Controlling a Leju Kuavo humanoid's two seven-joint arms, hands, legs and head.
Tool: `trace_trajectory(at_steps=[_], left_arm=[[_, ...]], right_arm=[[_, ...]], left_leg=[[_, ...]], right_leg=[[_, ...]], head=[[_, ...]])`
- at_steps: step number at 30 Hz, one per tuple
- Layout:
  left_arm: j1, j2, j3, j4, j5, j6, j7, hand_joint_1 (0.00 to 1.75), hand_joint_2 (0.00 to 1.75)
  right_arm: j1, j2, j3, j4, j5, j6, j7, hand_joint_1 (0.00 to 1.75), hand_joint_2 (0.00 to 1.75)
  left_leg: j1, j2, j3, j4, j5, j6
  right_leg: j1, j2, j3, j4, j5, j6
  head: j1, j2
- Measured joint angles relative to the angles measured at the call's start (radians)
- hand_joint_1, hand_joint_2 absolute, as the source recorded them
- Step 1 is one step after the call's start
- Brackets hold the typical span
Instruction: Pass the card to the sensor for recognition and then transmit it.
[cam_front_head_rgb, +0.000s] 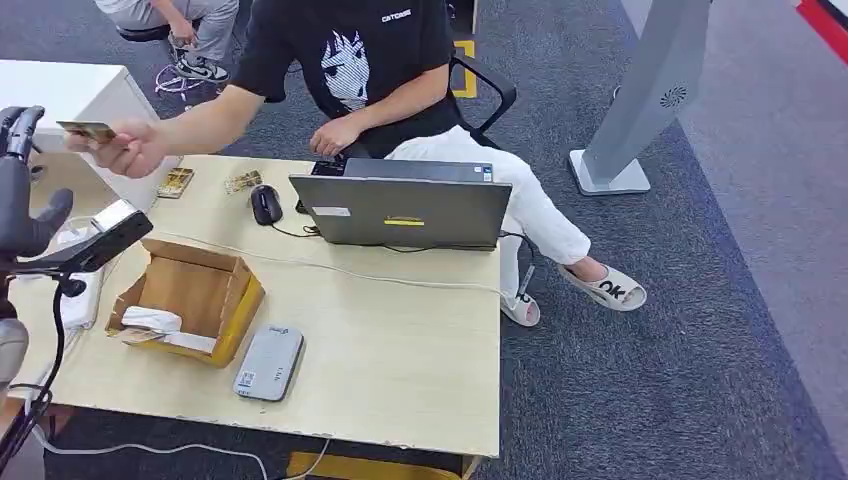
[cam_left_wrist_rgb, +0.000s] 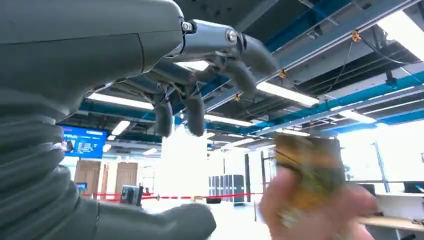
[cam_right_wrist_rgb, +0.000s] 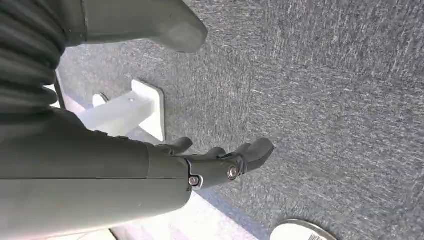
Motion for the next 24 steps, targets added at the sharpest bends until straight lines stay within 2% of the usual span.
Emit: trace_trajectory(at_steps=[5,7,9,12,14,15,18,19,22,24], left_arm=[[0.041,-0.019,0.023,-0.01,0.03,0.029,-0.007,0.0,1.75],[0.072,-0.032,0.048,-0.022,0.095,0.08,-0.045,0.0,1.75],[0.123,-0.069,0.084,-0.054,0.209,0.144,-0.115,0.0,1.75],[0.222,-0.156,0.151,-0.137,0.429,0.193,-0.243,0.0,1.75],[0.294,-0.236,0.197,-0.202,0.56,0.222,-0.333,0.0,1.75],[0.325,-0.272,0.217,-0.225,0.586,0.228,-0.359,0.0,1.75],[0.379,-0.337,0.259,-0.279,0.634,0.23,-0.394,0.0,1.75],[0.396,-0.36,0.272,-0.295,0.688,0.237,-0.43,0.0,1.75],[0.457,-0.48,0.34,-0.357,0.889,0.231,-0.616,0.0,1.75],[0.482,-0.571,0.405,-0.393,0.977,0.18,-0.706,0.0,1.75]], right_arm=[[0.0,0.0,0.002,0.001,-0.007,-0.003,0.0,0.0,1.75],[0.002,0.0,0.004,0.002,-0.03,-0.003,0.011,0.0,1.75],[0.014,0.0,0.016,0.0,-0.068,-0.002,0.041,0.0,1.75],[0.04,0.0,0.05,-0.009,-0.143,0.003,0.1,0.0,1.75],[0.064,0.0,0.081,-0.02,-0.202,0.002,0.134,0.0,1.75],[0.075,0.0,0.095,-0.026,-0.221,0.001,0.145,0.0,1.75],[0.091,0.0,0.127,-0.04,-0.245,0.0,0.157,0.0,1.75],[0.095,0.0,0.137,-0.045,-0.257,0.0,0.161,0.0,1.75],[0.116,0.0,0.167,-0.059,-0.272,0.0,0.167,0.0,1.75],[0.127,0.0,0.187,-0.062,-0.281,-0.003,0.175,0.0,1.75]], left_leg=[[0.0,0.0,0.0,0.0,0.0,0.0],[0.0,0.001,0.0,0.0,0.0,0.0],[0.0,0.001,0.0,0.0,-0.001,0.0],[-0.001,0.002,-0.001,0.0,-0.002,0.0],[-0.001,0.002,0.0,0.0,-0.003,0.0],[-0.001,0.002,0.0,0.0,-0.003,0.001],[-0.001,0.001,-0.001,0.0,-0.004,0.001],[-0.001,0.001,-0.001,0.0,-0.004,0.001],[-0.001,0.002,0.0,0.0,-0.004,0.001],[-0.001,0.001,0.0,0.0,-0.004,0.001]], right_leg=[[0.0,0.0,0.0,0.0,0.0,0.0],[0.0,0.001,0.0,0.0,0.0,0.0],[0.0,0.001,0.0,0.0,0.0,0.0],[-0.001,0.002,0.0,0.0,-0.001,0.0],[-0.001,0.003,0.0,-0.001,-0.002,0.001],[-0.001,0.002,-0.001,-0.001,-0.003,0.001],[-0.001,0.0,0.0,-0.001,-0.003,0.001],[-0.001,0.001,0.001,-0.001,-0.003,0.001],[-0.001,0.002,0.001,-0.001,-0.003,0.001],[-0.001,0.0,0.001,-0.001,-0.003,0.002]], head=[[0.0,0.0],[0.0,0.0],[0.0,0.0],[0.0,0.0],[0.0,0.0],[0.0,0.0],[0.0,0.0],[0.0,0.0],[0.0,0.0],[0.001,0.0]])
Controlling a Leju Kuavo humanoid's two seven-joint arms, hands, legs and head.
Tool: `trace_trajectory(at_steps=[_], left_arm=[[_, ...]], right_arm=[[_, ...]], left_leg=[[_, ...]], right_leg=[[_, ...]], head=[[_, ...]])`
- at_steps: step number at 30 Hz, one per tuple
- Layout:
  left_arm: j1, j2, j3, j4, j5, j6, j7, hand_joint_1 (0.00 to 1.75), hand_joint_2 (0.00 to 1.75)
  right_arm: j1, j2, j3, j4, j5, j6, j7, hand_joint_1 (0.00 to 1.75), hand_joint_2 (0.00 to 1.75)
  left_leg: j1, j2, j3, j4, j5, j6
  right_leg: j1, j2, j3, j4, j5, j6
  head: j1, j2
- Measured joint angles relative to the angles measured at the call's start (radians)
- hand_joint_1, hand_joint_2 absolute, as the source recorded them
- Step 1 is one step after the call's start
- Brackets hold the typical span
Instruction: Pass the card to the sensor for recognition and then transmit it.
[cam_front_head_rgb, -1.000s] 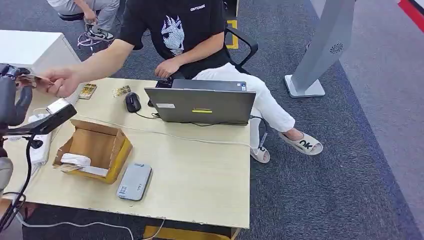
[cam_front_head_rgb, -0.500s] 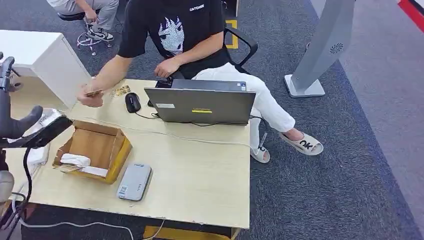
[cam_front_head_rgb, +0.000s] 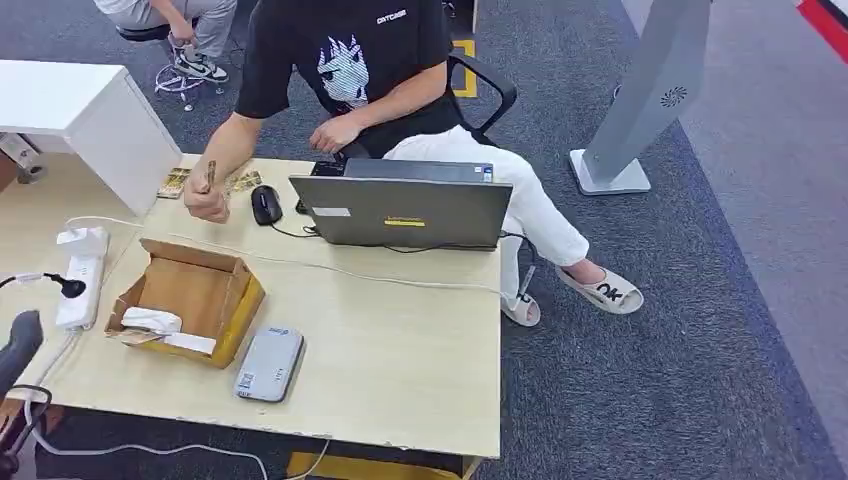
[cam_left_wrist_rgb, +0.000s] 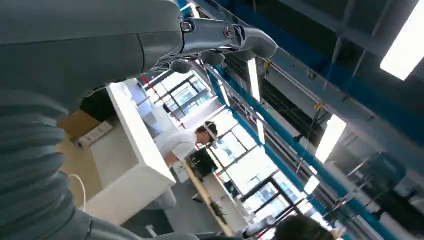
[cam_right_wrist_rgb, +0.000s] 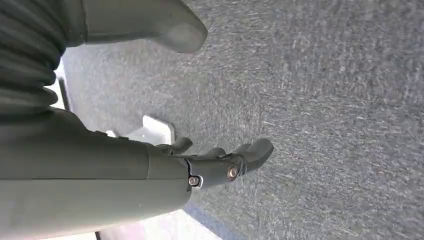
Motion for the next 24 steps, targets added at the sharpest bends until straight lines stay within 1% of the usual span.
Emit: trace_trajectory(at_steps=[1,3,5,7,9,11,12,13,15,16,19,20,21,22,23,24], left_arm=[[0.006,-0.053,0.038,-0.013,0.017,-0.028,-0.032,0.0,1.75],[0.004,-0.145,0.132,-0.029,0.04,-0.084,-0.085,0.0,1.75],[0.003,-0.208,0.199,-0.032,0.05,-0.106,-0.104,0.0,1.75],[0.001,-0.247,0.244,-0.034,0.072,-0.107,-0.1,0.0,1.75],[0.0,-0.278,0.277,-0.033,0.129,-0.065,-0.045,0.0,1.75],[0.01,-0.299,0.302,-0.017,0.111,0.012,0.027,0.0,1.75],[0.017,-0.308,0.314,0.007,0.093,0.053,0.057,0.0,1.75],[0.021,-0.316,0.326,0.034,0.092,0.079,0.091,0.0,1.75],[0.012,-0.327,0.364,0.11,0.116,0.114,0.181,0.0,1.75],[0.011,-0.331,0.383,0.143,0.125,0.119,0.195,0.0,1.75],[0.005,-0.341,0.41,0.189,0.128,0.124,0.203,0.0,1.75],[-0.004,-0.342,0.421,0.212,0.112,0.136,0.221,0.0,1.75],[-0.014,-0.343,0.438,0.246,0.043,0.168,0.257,0.0,1.75],[-0.022,-0.346,0.455,0.273,-0.035,0.187,0.28,0.0,1.75],[-0.036,-0.35,0.481,0.315,-0.127,0.183,0.325,0.0,1.75],[-0.053,-0.351,0.511,0.358,-0.177,0.174,0.361,0.0,1.75]], right_arm=[[0.005,0.0,0.01,-0.003,-0.008,-0.002,0.0,0.0,1.75],[0.017,0.0,0.037,-0.011,-0.034,-0.011,-0.001,0.0,1.75],[0.027,0.0,0.057,-0.017,-0.045,-0.015,0.001,0.0,1.75],[0.033,0.0,0.071,-0.022,-0.05,-0.017,0.003,0.0,1.75],[0.036,0.0,0.084,-0.028,-0.065,-0.023,0.013,0.0,1.75],[0.046,0.0,0.103,-0.036,-0.091,-0.03,0.035,0.0,1.75],[0.052,0.0,0.116,-0.042,-0.108,-0.032,0.052,0.0,1.75],[0.059,0.0,0.128,-0.048,-0.122,-0.036,0.068,0.0,1.75],[0.067,0.0,0.152,-0.059,-0.139,-0.04,0.094,0.0,1.75],[0.069,0.0,0.161,-0.063,-0.14,-0.04,0.1,0.0,1.75],[0.073,0.0,0.173,-0.07,-0.148,-0.04,0.106,0.0,1.75],[0.074,0.0,0.177,-0.072,-0.148,-0.04,0.105,0.0,1.75],[0.074,0.0,0.182,-0.074,-0.147,-0.043,0.102,0.0,1.75],[0.074,0.0,0.186,-0.076,-0.147,-0.049,0.095,0.0,1.75],[0.074,0.0,0.19,-0.076,-0.147,-0.056,0.093,0.0,1.75],[0.074,0.0,0.192,-0.076,-0.147,-0.059,0.093,0.0,1.75]], left_leg=[[0.0,0.0,0.0,0.0,0.0,0.0],[0.0,0.0,0.0,0.0,0.0,0.0],[0.0,0.0,0.0,0.0,0.0,0.0],[0.0,0.0,0.001,0.0,0.0,0.0],[0.0,0.0,0.001,0.0,0.0,0.0],[0.0,0.0,0.001,0.0,0.0,0.0],[0.0,0.0,0.001,0.0,0.0,0.0],[0.0,0.0,0.001,0.0,0.0,0.0],[0.0,0.0,0.001,-0.001,0.0,0.0],[0.001,0.0,0.001,-0.001,0.0,0.0],[0.0,-0.001,0.001,-0.001,0.0,0.0],[0.0,-0.001,0.001,-0.001,0.0,0.0],[0.0,-0.001,0.001,-0.001,0.0,0.0],[0.0,0.0,0.001,-0.001,0.0,0.0],[0.0,0.0,0.001,-0.001,0.0,0.0],[0.0,0.0,0.001,-0.001,0.0,0.0]], right_leg=[[0.0,0.0,0.0,0.0,0.0,0.0],[0.0,0.0,0.0,0.0,0.0,0.0],[0.0,0.0,0.0,0.0,0.0,0.0],[0.0,0.0,-0.001,0.0,0.0,0.0],[0.0,0.0,0.001,0.0,0.0,0.0],[0.0,0.0,0.001,0.0,0.0,0.0],[0.0,0.0,0.001,0.0,0.0,0.0],[0.0,0.0,0.001,0.0,0.0,0.0],[0.0,0.0,0.0,0.0,0.0,0.0],[0.001,0.0,0.0,0.0,0.0,0.0],[0.0,-0.001,-0.001,0.0,0.0,0.0],[0.0,-0.002,0.0,0.0,0.0,0.0],[0.0,-0.001,0.001,0.0,0.0,0.0],[0.0,-0.001,0.001,0.0,0.0,0.0],[0.0,0.0,0.001,0.0,0.0,0.0],[0.0,-0.001,0.0,0.0,0.0,0.0]], head=[[-0.002,0.0],[-0.001,0.0],[-0.001,0.0],[0.0,0.0],[-0.001,0.0],[-0.001,0.0],[-0.001,0.0],[-0.001,0.0],[-0.001,0.0],[-0.002,0.0],[0.0,0.0],[-0.001,0.0],[-0.001,0.0],[0.0,0.0],[-0.001,0.0],[-0.001,0.0]])
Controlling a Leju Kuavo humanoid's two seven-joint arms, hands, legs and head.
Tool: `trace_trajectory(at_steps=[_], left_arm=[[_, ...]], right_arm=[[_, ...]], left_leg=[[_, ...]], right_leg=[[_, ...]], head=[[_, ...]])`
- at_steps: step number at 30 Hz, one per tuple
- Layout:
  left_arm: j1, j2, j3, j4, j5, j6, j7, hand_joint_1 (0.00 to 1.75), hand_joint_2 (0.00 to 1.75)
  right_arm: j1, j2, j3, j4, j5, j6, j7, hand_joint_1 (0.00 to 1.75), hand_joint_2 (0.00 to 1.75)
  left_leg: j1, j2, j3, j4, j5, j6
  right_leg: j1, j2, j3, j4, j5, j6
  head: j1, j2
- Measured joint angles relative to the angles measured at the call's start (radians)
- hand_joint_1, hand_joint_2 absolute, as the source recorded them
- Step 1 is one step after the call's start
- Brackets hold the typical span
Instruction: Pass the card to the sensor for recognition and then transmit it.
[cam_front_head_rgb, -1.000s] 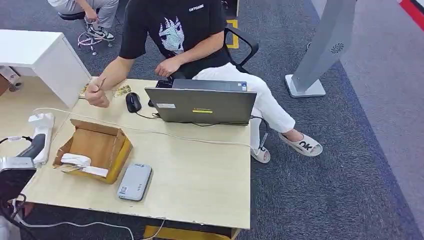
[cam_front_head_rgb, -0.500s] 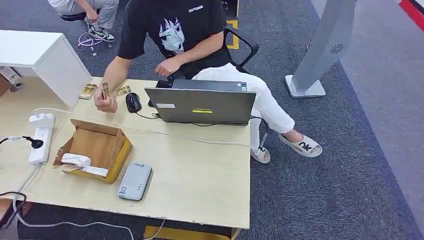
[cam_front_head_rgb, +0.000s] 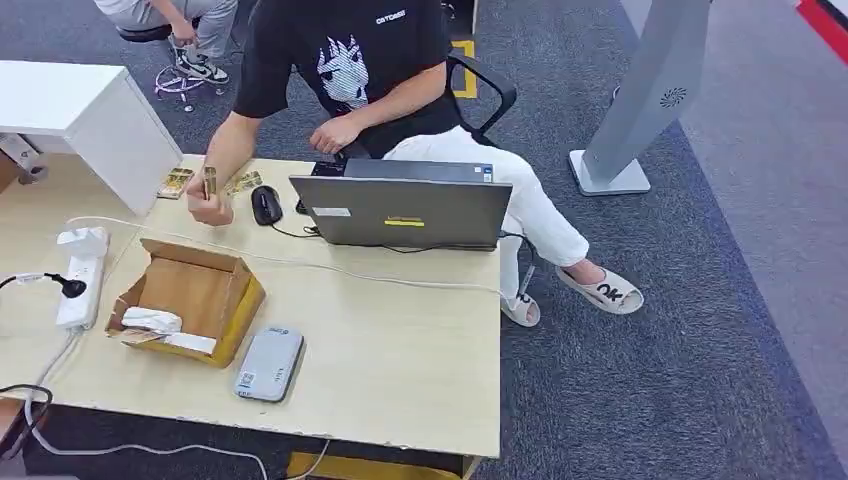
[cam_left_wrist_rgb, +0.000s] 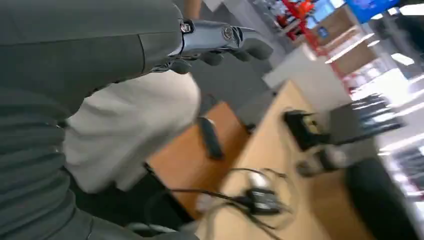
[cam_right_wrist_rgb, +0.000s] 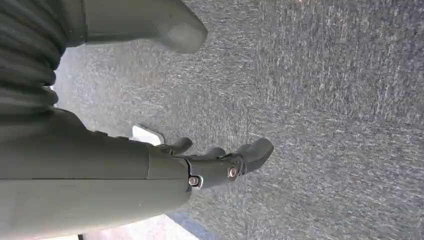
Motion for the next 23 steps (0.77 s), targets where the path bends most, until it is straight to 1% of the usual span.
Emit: trace_trajectory(at_steps=[2,4,5,7,8,9,10,11,13,15,16,18,20,22,23], left_arm=[[-0.022,-0.001,0.042,0.064,-0.038,0.005,0.027,0.0,1.75],[-0.048,-0.004,0.085,0.141,-0.095,0.029,0.079,0.0,1.75],[-0.059,-0.005,0.103,0.184,-0.125,0.045,0.115,0.0,1.75],[-0.072,-0.008,0.124,0.251,-0.169,0.065,0.176,0.0,1.75],[-0.077,-0.01,0.132,0.308,-0.236,0.046,0.269,0.0,1.75],[-0.077,-0.01,0.132,0.357,-0.299,0.0,0.36,0.0,1.75],[-0.077,-0.011,0.132,0.395,-0.324,-0.049,0.413,0.0,1.75],[-0.078,-0.013,0.13,0.454,-0.325,-0.11,0.453,0.0,1.75],[-0.078,-0.013,0.123,0.525,-0.322,-0.135,0.465,0.0,1.75],[-0.081,-0.013,0.115,0.577,-0.321,-0.144,0.469,0.0,1.75],[-0.081,-0.013,0.112,0.598,-0.329,-0.164,0.468,0.0,1.75],[-0.078,-0.014,0.09,0.634,-0.357,-0.228,0.462,0.0,1.75],[-0.075,-0.014,0.043,0.681,-0.413,-0.291,0.436,0.0,1.75],[-0.075,-0.014,0.003,0.72,-0.46,-0.315,0.404,0.0,1.75],[-0.073,-0.014,-0.013,0.733,-0.503,-0.339,0.373,0.0,1.75]], right_arm=[[-0.001,0.0,0.002,-0.001,0.008,-0.006,0.0,0.0,1.75],[-0.004,0.0,0.002,-0.001,0.012,-0.01,-0.002,0.0,1.75],[-0.006,0.0,0.002,-0.001,0.015,-0.013,-0.006,0.0,1.75],[-0.01,0.0,0.002,0.0,0.019,-0.014,-0.014,0.0,1.75],[-0.014,0.0,0.002,0.002,0.013,-0.005,-0.011,0.0,1.75],[-0.02,0.0,-0.001,0.005,0.001,0.008,-0.003,0.0,1.75],[-0.027,0.0,-0.005,0.01,-0.014,0.014,0.009,0.0,1.75],[-0.033,0.0,-0.007,0.016,-0.025,0.017,0.02,0.0,1.75],[-0.039,0.0,-0.011,0.02,-0.027,0.021,0.027,0.0,1.75],[-0.045,0.0,-0.017,0.024,-0.026,0.023,0.03,0.0,1.75],[-0.048,0.0,-0.02,0.026,-0.021,0.023,0.031,0.0,1.75],[-0.051,0.0,-0.021,0.029,-0.003,0.019,0.033,0.0,1.75],[-0.057,0.0,-0.022,0.032,0.023,0.018,0.032,0.0,1.75],[-0.065,0.0,-0.023,0.037,0.034,0.016,0.023,0.0,1.75],[-0.068,0.0,-0.024,0.039,0.034,0.011,0.011,0.0,1.75]], left_leg=[[0.0,0.0,0.0,0.0,0.0,0.0],[0.0,0.0,0.0,0.0,0.0,0.0],[0.0,0.0,0.0,0.0,0.0,0.0],[0.0,0.0,0.0,0.0,0.0,0.0],[0.0,0.0,0.001,0.0,0.0,0.0],[0.0,0.0,0.001,0.0,0.0,0.0],[0.0,0.0,0.001,0.0,0.0,0.0],[0.0,0.0,0.001,0.0,0.0,0.0],[0.0,0.0,0.001,0.0,0.0,0.0],[0.0,0.0,0.001,0.0,0.0,0.0],[0.0,0.0,0.001,0.0,0.0,0.0],[0.0,0.0,0.001,0.0,0.0,0.0],[0.0,0.0,0.001,0.0,0.0,0.0],[0.0,0.0,0.001,0.0,0.0,0.0],[0.0,0.0,0.001,0.0,0.0,0.0]], right_leg=[[0.0,0.0,0.0,0.0,0.0,0.0],[0.0,0.0,0.001,0.0,0.0,0.0],[0.0,0.0,0.001,0.0,0.0,0.0],[0.0,0.0,0.001,0.0,0.0,0.0],[0.0,0.0,0.0,0.0,0.0,0.0],[0.0,0.0,0.0,0.0,0.0,0.0],[0.0,0.0,0.0,0.0,0.0,0.0],[0.0,0.001,-0.001,0.0,0.0,0.0],[0.0,0.0,-0.001,0.0,0.0,0.0],[0.0,0.0,-0.001,0.0,0.0,0.0],[0.0,0.0,0.0,0.0,0.0,0.0],[0.0,0.0,0.0,0.0,0.0,0.0],[0.0,0.0,0.0,0.0,0.0,0.0],[0.0,0.0,0.0,0.0,0.0,0.0],[0.0,0.0,0.0,0.0,0.0,0.0]], head=[[0.0,0.0],[0.001,0.0],[0.0,0.0],[0.0,0.0],[0.0,0.0],[0.001,0.0],[0.0,0.0],[0.001,0.0],[0.001,0.0],[0.0,0.0],[0.001,0.0],[0.001,0.0],[0.0,0.0],[0.0,0.0],[0.0,0.0]])
